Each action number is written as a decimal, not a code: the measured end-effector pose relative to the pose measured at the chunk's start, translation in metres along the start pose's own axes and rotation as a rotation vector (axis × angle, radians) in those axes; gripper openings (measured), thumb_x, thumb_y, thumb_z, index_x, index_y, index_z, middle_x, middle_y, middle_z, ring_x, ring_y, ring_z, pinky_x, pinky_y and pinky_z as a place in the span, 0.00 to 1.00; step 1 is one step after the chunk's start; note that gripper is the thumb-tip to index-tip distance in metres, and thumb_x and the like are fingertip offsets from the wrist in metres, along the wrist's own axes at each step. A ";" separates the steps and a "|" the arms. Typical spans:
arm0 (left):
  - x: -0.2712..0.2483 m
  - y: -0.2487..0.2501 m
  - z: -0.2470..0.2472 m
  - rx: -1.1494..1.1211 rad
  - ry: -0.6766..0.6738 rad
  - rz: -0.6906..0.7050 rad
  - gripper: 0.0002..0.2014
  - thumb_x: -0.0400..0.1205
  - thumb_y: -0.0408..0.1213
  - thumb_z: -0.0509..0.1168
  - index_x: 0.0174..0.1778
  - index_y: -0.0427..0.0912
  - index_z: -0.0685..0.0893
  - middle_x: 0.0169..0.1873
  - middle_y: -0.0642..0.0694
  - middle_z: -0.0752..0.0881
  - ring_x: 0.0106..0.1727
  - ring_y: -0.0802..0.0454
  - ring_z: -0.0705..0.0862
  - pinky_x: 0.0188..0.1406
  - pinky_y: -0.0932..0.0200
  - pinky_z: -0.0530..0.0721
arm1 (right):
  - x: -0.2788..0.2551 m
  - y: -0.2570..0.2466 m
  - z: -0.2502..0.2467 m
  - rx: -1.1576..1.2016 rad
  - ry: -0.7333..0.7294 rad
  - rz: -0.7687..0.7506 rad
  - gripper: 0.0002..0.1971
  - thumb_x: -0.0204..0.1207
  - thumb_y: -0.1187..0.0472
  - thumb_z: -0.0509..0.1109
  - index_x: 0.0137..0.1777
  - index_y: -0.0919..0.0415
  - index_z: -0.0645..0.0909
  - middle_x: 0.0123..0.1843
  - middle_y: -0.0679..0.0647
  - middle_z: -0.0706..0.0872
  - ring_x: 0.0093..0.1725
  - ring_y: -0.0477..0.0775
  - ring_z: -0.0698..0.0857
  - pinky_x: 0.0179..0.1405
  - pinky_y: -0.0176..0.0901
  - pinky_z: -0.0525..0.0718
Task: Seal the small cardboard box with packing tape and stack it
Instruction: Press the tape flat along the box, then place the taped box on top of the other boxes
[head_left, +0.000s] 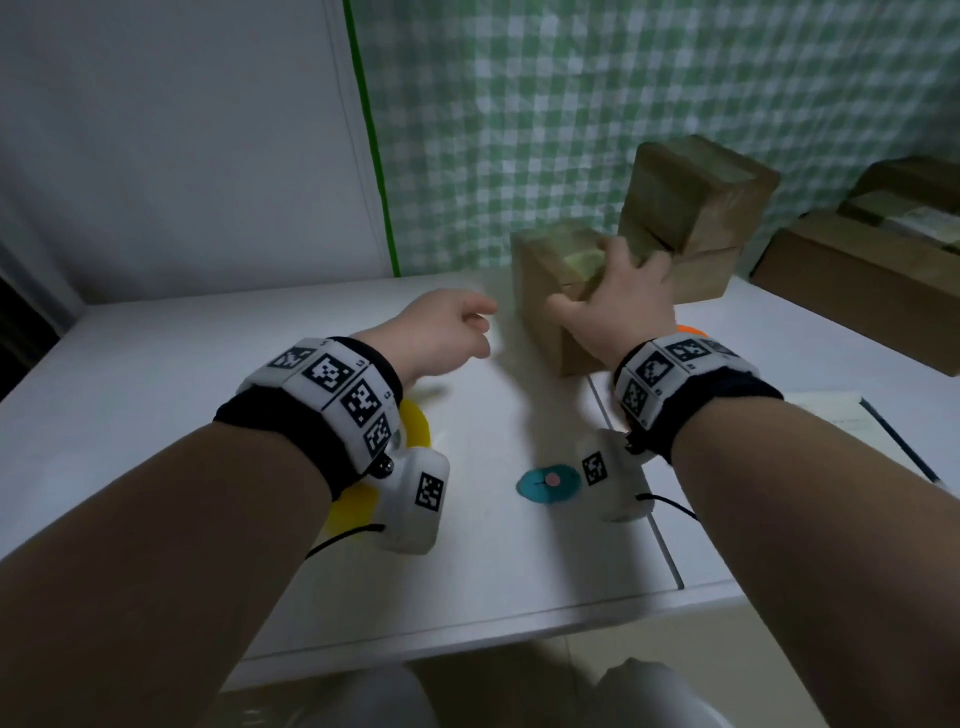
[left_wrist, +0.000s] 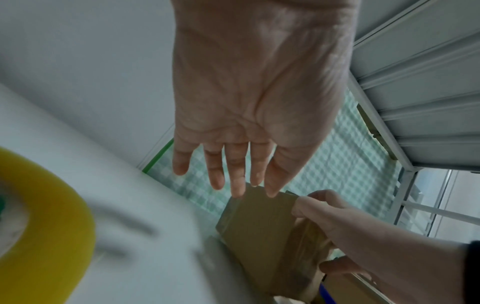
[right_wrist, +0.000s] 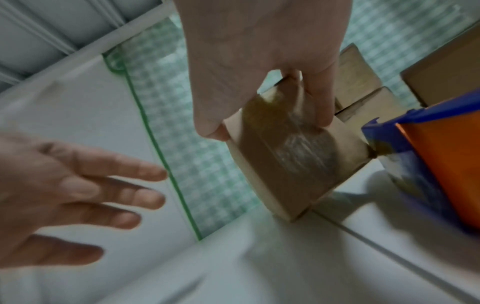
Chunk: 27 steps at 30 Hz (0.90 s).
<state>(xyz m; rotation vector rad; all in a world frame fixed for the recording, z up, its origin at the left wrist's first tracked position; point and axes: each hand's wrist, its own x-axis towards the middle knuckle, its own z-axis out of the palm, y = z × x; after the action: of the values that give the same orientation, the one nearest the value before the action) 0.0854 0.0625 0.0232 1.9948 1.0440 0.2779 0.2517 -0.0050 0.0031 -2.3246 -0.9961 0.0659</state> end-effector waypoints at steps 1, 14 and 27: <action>0.003 -0.001 0.001 -0.002 0.001 -0.007 0.27 0.77 0.25 0.66 0.74 0.42 0.75 0.67 0.42 0.81 0.67 0.48 0.80 0.57 0.63 0.75 | 0.007 0.003 0.001 0.015 0.025 0.012 0.39 0.62 0.43 0.67 0.74 0.52 0.64 0.69 0.66 0.67 0.69 0.74 0.71 0.69 0.60 0.73; -0.011 -0.009 0.000 0.354 0.031 -0.075 0.24 0.79 0.41 0.66 0.72 0.45 0.77 0.71 0.44 0.78 0.71 0.47 0.76 0.67 0.59 0.72 | 0.008 0.017 -0.011 -0.147 -0.060 0.010 0.31 0.75 0.47 0.64 0.76 0.57 0.64 0.85 0.64 0.49 0.81 0.69 0.58 0.75 0.59 0.66; -0.069 -0.051 0.001 0.727 -0.232 -0.232 0.49 0.74 0.48 0.72 0.84 0.47 0.48 0.81 0.44 0.65 0.80 0.42 0.66 0.74 0.49 0.70 | -0.072 0.003 0.013 -0.013 -0.441 -0.164 0.14 0.76 0.56 0.67 0.59 0.57 0.85 0.61 0.55 0.87 0.60 0.56 0.84 0.54 0.39 0.77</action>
<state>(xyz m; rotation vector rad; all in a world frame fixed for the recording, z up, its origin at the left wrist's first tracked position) 0.0133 0.0251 -0.0045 2.4170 1.3264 -0.5208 0.1979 -0.0486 -0.0220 -2.2776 -1.3988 0.5254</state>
